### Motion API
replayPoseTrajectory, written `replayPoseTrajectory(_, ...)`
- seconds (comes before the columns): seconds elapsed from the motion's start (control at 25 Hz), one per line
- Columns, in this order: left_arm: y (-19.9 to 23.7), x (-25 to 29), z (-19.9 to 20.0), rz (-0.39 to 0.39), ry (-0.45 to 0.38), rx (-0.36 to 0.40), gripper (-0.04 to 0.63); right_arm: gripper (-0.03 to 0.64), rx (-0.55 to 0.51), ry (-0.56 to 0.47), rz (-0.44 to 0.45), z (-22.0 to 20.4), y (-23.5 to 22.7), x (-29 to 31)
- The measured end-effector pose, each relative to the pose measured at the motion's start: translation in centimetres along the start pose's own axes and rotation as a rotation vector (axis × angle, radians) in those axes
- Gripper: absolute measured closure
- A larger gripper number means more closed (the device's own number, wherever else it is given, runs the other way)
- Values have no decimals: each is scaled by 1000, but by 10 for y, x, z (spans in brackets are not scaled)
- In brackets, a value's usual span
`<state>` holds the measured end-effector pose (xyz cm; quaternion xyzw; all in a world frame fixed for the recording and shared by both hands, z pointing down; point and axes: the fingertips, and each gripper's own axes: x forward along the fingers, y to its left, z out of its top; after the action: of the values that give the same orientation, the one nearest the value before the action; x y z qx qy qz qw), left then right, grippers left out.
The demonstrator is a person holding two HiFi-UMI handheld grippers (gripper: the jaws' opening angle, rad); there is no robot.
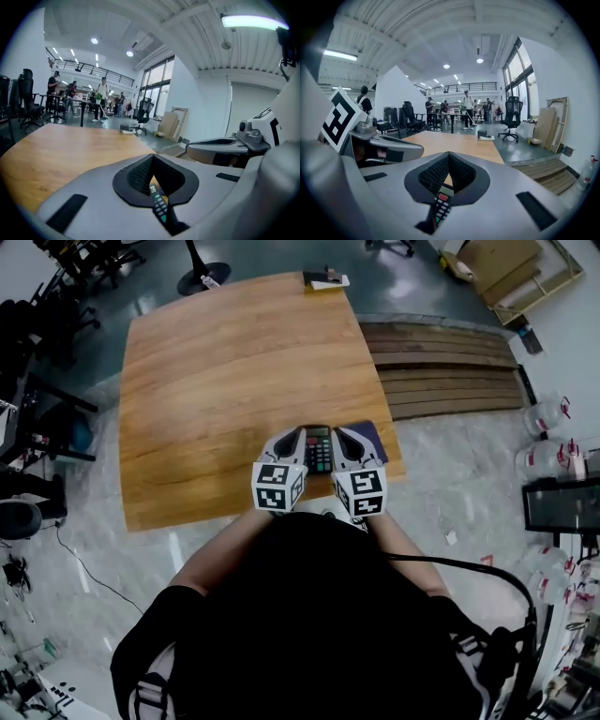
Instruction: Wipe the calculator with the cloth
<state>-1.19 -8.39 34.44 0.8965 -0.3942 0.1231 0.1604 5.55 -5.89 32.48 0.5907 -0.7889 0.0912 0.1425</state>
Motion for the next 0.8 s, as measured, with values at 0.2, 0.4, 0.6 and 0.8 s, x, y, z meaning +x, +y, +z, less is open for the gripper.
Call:
replayPoseTrajectory(0.2, 0, -4, 14, 12, -75, 12, 589, 601, -11, -20, 4, -2, 0, -6)
replayPoseTrajectory(0.4, -4, -11, 22, 16, -94, 23, 589, 601, -5, -42, 0, 7, 4, -9)
replayPoseTrajectory(0.6, -10, -13, 23, 17, -105, 38, 589, 601, 12, -56, -22, 9, -3, -13)
replayPoseTrajectory(0.8, -14, -16, 29, 19, -125, 52, 589, 601, 13, -85, -40, 17, -7, -16)
